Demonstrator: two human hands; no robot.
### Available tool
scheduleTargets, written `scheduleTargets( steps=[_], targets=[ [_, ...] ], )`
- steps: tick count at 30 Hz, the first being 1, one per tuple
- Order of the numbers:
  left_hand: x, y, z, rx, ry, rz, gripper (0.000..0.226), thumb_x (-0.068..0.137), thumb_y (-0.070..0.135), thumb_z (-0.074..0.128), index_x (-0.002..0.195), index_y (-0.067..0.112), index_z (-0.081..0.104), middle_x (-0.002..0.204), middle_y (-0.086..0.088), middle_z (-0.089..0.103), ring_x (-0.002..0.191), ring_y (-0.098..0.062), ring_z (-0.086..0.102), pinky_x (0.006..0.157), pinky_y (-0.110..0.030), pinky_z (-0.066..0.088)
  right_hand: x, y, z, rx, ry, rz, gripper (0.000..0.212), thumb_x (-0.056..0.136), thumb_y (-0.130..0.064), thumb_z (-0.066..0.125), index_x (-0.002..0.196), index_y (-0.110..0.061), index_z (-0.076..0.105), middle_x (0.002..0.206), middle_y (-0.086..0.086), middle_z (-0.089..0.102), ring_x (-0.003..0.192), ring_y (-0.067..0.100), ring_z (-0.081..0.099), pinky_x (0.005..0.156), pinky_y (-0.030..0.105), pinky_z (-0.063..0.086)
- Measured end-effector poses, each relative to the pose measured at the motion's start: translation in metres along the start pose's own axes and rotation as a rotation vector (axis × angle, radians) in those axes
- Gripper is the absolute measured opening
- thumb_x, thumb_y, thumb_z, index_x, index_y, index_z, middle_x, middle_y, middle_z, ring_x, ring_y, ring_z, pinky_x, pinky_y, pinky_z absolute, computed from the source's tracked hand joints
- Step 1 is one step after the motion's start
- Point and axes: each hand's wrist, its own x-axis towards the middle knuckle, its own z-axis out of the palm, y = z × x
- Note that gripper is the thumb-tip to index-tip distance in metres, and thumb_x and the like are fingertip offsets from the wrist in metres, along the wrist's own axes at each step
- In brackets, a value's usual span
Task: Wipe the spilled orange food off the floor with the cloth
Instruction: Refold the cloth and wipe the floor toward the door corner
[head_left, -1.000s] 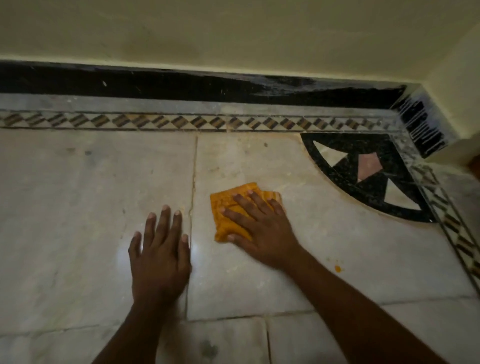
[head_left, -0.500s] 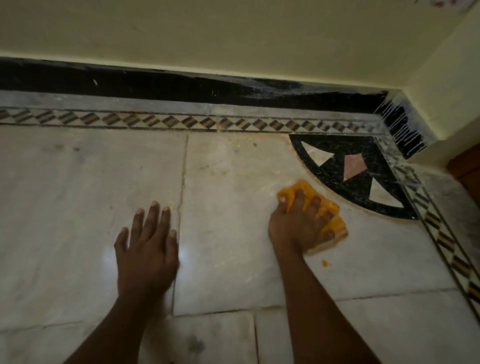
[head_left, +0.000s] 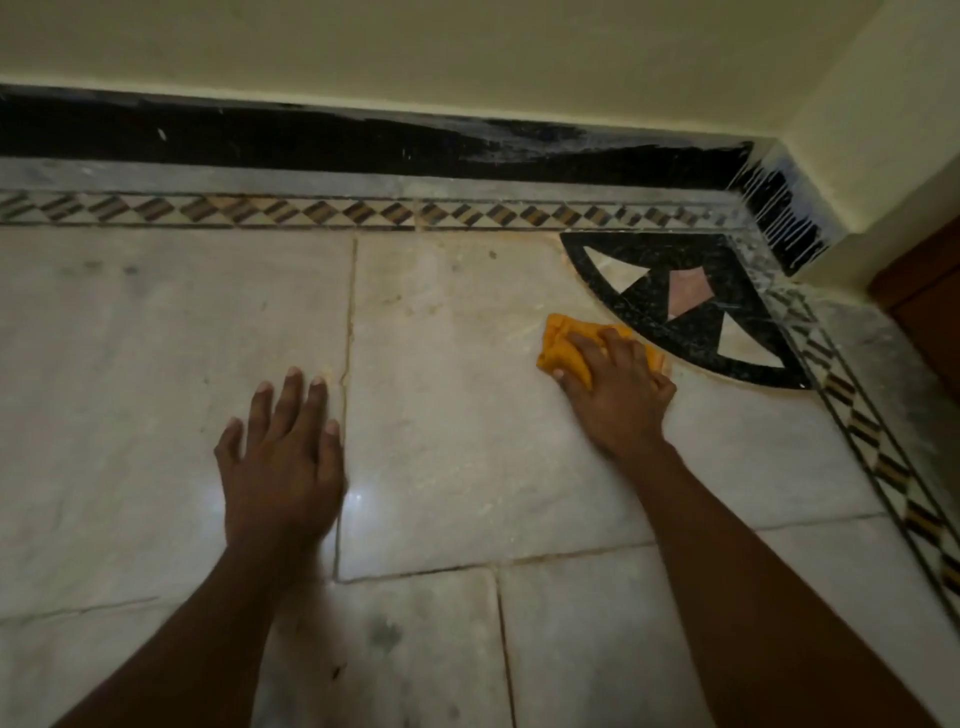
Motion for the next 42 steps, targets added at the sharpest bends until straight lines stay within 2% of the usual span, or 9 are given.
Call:
scheduleTargets(
  steps=[7,13,19,22,26,29,33,39,42],
  targets=[
    [0.001,0.004,-0.008,-0.012,0.018,0.008,0.064,0.103,0.051,0.019,0.163,0.029,0.029,0.174,0.005,0.017,0.161,-0.021,0.012,0.124,-0.051,0.015,-0.120,0.019,0.001,0.082,0.042,-0.317,0.054,0.093,-0.069,0.047,0.141,-0.046,0.052,0.160,-0.004,0.046,0.150,0.026,0.040,0.111,0.056,0.034],
    [-0.004,0.009,-0.006,-0.006,-0.017,0.005,0.065,0.103,0.052,0.018,0.164,0.028,0.026,0.174,0.003,0.016,0.161,-0.024,0.011,0.125,-0.055,0.013,-0.071,0.014,-0.002,0.038,0.021,0.321,0.059,0.101,-0.071,0.029,0.158,-0.053,0.024,0.173,-0.005,0.017,0.159,0.029,0.012,0.123,0.062,0.005],
    [-0.004,0.008,-0.016,-0.061,-0.025,0.042,0.067,0.100,0.048,0.026,0.160,0.020,0.036,0.172,-0.002,0.024,0.160,-0.029,0.015,0.125,-0.059,0.014,-0.175,-0.001,0.011,-0.043,0.062,-0.125,0.059,0.095,-0.072,0.035,0.146,-0.047,0.049,0.165,-0.002,0.040,0.150,0.031,0.038,0.112,0.058,0.033],
    [-0.007,0.003,-0.016,-0.149,-0.024,0.084,0.065,0.092,0.039,0.039,0.151,0.014,0.051,0.167,-0.004,0.036,0.158,-0.030,0.024,0.124,-0.061,0.013,-0.228,0.048,-0.003,-0.082,0.061,0.015,0.063,0.091,-0.079,0.034,0.146,-0.050,0.047,0.164,-0.003,0.039,0.147,0.031,0.041,0.107,0.055,0.039],
    [-0.011,-0.007,-0.008,-0.208,0.017,0.163,0.065,0.085,0.036,0.046,0.143,0.010,0.060,0.159,-0.009,0.049,0.151,-0.030,0.039,0.123,-0.059,0.020,-0.180,0.052,0.000,-0.059,0.054,0.286,0.066,0.094,-0.083,0.018,0.156,-0.059,0.017,0.173,-0.006,0.015,0.159,0.029,0.013,0.123,0.066,0.011],
    [-0.025,-0.005,-0.003,-0.252,0.046,0.237,0.072,0.082,0.044,0.044,0.140,0.006,0.063,0.151,-0.015,0.057,0.142,-0.035,0.050,0.119,-0.051,0.035,-0.167,0.020,0.013,-0.047,0.026,0.201,0.064,0.095,-0.081,0.016,0.156,-0.061,0.016,0.175,-0.008,0.010,0.161,0.032,0.005,0.123,0.068,0.001],
    [-0.102,0.013,-0.001,-0.164,-0.054,0.272,0.070,0.096,0.049,0.037,0.153,0.011,0.049,0.164,-0.011,0.041,0.151,-0.030,0.039,0.123,-0.049,0.028,-0.257,0.020,0.011,-0.034,-0.017,-0.070,0.065,0.090,-0.083,0.023,0.150,-0.060,0.035,0.172,-0.008,0.023,0.159,0.028,0.019,0.122,0.066,0.014],
    [-0.265,0.028,0.003,-0.024,-0.060,0.160,0.063,0.107,0.049,0.024,0.165,0.027,0.020,0.174,0.004,0.010,0.162,-0.016,0.007,0.130,-0.046,0.011,-0.254,0.036,-0.011,0.035,-0.061,0.307,0.066,0.092,-0.085,0.021,0.154,-0.064,0.016,0.175,-0.010,0.008,0.161,0.027,0.000,0.123,0.068,0.000],
    [-0.279,0.026,0.005,0.010,-0.039,0.141,0.063,0.105,0.047,0.029,0.165,0.028,0.023,0.174,0.005,0.013,0.162,-0.014,0.008,0.130,-0.046,0.011,-0.225,-0.012,0.010,0.019,0.066,0.222,0.060,0.097,-0.078,0.029,0.154,-0.058,0.032,0.172,-0.004,0.024,0.160,0.034,0.013,0.120,0.073,0.003]
  ],
)
